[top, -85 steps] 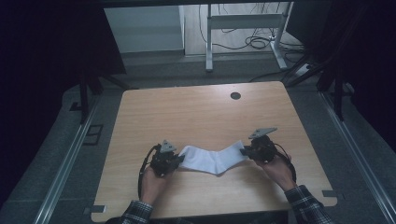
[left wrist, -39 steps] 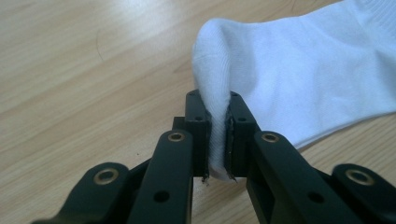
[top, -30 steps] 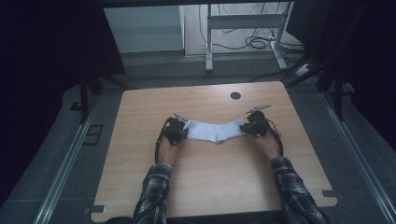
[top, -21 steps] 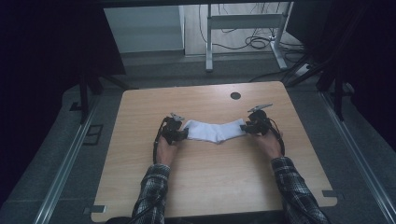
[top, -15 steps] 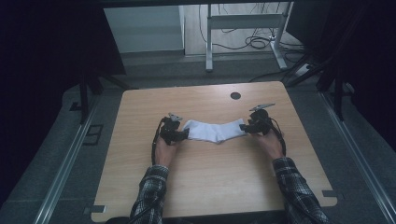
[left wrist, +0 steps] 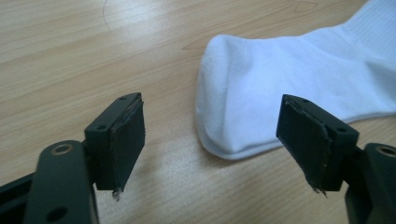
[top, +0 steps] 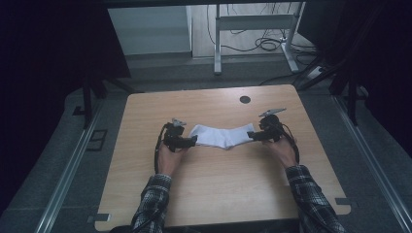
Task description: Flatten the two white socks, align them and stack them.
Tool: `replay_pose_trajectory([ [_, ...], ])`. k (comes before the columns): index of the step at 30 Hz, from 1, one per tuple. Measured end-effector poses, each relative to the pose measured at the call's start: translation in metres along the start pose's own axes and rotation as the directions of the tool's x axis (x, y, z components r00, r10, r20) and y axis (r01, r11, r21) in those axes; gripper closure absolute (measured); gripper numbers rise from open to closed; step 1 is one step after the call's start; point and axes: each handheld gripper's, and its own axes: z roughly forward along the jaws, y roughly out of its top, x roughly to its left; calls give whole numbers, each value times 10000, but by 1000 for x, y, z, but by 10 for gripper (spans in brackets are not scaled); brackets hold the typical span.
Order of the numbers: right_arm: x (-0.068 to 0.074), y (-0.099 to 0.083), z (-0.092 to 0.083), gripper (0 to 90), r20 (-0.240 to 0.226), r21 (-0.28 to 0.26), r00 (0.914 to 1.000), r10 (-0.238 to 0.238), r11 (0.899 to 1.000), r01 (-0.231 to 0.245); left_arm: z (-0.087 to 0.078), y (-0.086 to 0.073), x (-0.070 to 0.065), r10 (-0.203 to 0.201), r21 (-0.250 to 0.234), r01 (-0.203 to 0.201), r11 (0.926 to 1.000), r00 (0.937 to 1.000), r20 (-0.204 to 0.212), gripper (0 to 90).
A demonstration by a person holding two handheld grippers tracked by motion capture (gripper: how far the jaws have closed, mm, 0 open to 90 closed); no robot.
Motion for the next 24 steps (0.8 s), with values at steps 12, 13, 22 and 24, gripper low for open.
replay_pose_trajectory([
  [12,8,0,-16,212,-167,-113,9992,-351,9993,349,-14,-6,-4,69,135,-74,9999,9991,422,154],
  [13,10,-1,-19,205,-199,-189,9989,-422,9989,418,-18,-8,-5,82,137,-89,9999,9988,491,147],
  [22,16,-7,-32,170,-166,-171,9969,-775,9969,772,-32,-15,-9,353,274,-368,9989,9979,538,138],
  [24,17,-8,-36,164,-159,-182,9961,-864,9961,862,-36,-17,-10,385,355,-403,9986,9980,497,138],
])
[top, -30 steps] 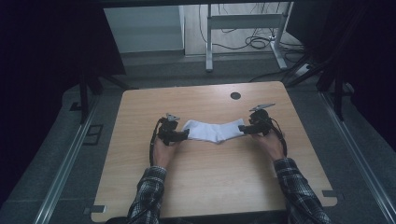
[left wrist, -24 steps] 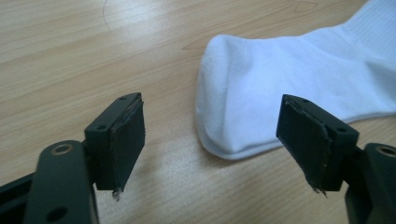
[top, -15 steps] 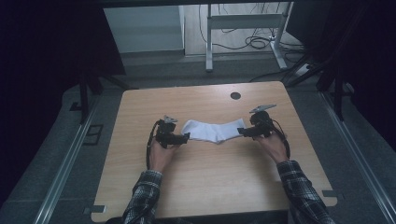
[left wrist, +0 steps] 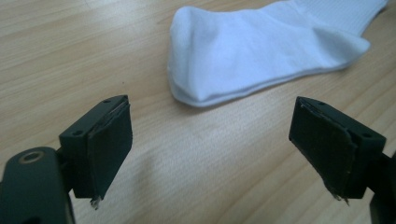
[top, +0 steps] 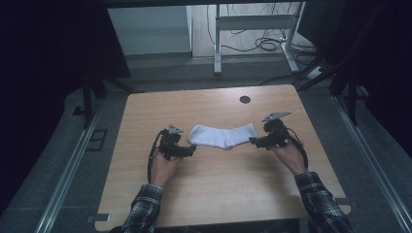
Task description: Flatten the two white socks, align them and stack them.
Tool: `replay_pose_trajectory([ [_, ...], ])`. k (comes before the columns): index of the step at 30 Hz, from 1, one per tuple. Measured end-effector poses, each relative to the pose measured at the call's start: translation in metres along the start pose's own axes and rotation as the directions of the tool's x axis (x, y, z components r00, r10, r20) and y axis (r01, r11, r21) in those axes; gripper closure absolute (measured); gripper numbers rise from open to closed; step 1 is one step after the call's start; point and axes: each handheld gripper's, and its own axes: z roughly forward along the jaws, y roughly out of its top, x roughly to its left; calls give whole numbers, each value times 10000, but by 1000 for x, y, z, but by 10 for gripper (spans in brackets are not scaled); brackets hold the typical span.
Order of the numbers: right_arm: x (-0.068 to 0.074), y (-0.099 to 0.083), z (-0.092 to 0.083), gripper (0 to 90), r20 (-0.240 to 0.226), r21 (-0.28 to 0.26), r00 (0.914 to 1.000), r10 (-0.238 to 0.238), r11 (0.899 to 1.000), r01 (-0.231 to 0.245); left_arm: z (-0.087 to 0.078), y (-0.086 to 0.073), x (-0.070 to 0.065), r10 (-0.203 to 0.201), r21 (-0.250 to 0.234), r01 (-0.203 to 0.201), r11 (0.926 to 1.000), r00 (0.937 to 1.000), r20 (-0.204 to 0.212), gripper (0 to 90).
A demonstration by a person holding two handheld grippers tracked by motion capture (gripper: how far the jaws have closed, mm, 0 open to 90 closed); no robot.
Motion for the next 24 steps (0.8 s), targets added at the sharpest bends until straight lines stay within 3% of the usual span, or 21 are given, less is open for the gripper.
replay_pose_trajectory([
  [12,9,-16,-29,139,-7,-180,9995,-311,9994,310,-29,-18,-5,347,-55,-346,9994,9994,70,129],
  [24,13,-59,-43,103,-166,-47,9998,-112,9999,112,-47,-55,-13,624,-60,-622,9980,9975,337,125],
])
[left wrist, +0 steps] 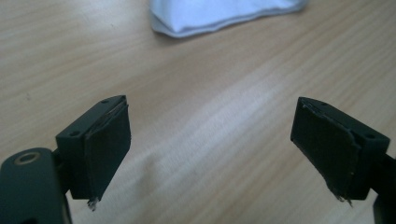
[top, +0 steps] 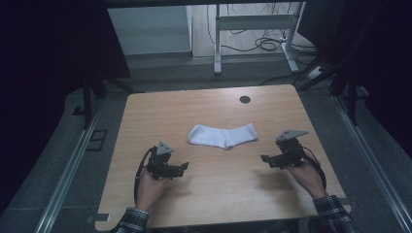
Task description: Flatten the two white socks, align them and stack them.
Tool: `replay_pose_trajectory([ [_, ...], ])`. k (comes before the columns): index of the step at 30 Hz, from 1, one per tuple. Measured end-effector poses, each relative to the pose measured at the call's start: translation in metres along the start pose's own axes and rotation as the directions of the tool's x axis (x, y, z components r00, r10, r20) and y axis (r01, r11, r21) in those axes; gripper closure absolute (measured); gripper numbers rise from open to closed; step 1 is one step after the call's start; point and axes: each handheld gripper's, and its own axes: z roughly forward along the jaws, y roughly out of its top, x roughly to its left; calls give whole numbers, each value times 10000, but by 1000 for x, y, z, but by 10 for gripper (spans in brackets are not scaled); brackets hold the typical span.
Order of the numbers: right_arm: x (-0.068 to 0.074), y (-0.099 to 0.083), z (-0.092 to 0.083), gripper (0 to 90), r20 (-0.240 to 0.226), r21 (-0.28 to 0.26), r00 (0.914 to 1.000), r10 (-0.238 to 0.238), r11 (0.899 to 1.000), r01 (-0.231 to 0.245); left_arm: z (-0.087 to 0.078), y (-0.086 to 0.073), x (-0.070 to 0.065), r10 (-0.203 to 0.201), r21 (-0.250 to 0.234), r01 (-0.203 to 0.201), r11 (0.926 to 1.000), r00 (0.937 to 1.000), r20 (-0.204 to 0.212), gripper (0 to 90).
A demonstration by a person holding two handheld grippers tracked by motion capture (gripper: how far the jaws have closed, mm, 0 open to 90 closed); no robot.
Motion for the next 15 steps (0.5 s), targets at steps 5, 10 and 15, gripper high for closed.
replay_pose_trajectory([
  [5,4,-14,-4,91,-51,87,10000,-13,10000,13,0,-18,-8,229,278,-233,9993,9997,127,124],
  [10,8,-26,-4,83,-88,311,9999,-60,9995,62,-1,-29,-15,236,408,-245,9989,9994,235,123],
  [15,11,-44,5,80,-54,922,9997,-232,9955,236,-1,-41,-22,452,642,-462,9969,9988,165,123],
])
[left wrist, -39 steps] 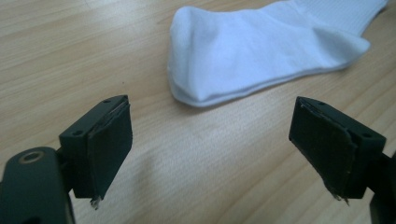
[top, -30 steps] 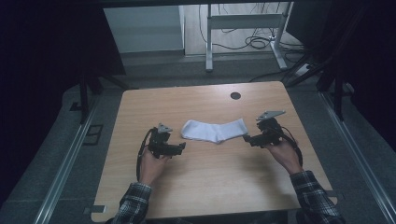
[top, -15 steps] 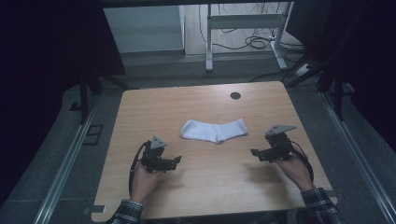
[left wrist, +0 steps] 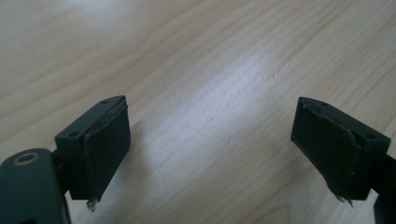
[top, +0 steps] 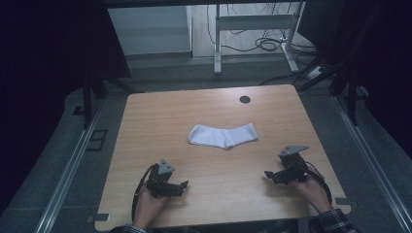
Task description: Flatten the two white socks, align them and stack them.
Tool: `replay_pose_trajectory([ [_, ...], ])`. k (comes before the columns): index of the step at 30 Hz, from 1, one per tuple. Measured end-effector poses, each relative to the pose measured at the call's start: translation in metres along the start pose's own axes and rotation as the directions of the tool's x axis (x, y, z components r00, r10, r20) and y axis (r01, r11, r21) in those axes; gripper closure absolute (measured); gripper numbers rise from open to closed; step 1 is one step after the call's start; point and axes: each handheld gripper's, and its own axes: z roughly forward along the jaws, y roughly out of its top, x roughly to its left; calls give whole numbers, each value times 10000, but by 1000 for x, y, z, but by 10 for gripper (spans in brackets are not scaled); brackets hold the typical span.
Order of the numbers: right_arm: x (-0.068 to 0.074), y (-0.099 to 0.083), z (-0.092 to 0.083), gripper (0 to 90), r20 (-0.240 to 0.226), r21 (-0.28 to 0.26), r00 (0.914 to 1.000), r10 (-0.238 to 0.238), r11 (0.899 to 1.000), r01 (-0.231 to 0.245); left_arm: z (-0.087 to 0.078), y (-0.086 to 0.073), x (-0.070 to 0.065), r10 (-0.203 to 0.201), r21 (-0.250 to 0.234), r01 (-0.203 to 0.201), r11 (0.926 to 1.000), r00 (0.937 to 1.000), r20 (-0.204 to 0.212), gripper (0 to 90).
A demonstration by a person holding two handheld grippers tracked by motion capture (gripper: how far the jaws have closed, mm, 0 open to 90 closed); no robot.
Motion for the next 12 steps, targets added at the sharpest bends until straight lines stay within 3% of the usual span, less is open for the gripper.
replay_pose_trajectory([
  [2,0,-2,2,80,-6,111,10000,-49,9999,50,2,-4,-2,62,86,-62,9999,10000,-5,123],
  [4,2,-5,6,60,-16,-102,10000,-67,9999,66,3,-5,-5,199,72,-198,9998,9997,-167,113],
  [7,2,-7,6,60,-14,-307,10000,-84,9995,84,3,-8,-4,222,-172,-225,9996,9997,-124,95],
  [12,2,-9,6,59,-28,-410,9999,-108,9991,107,3,-8,-3,232,-176,-234,9996,9997,-125,96],
])
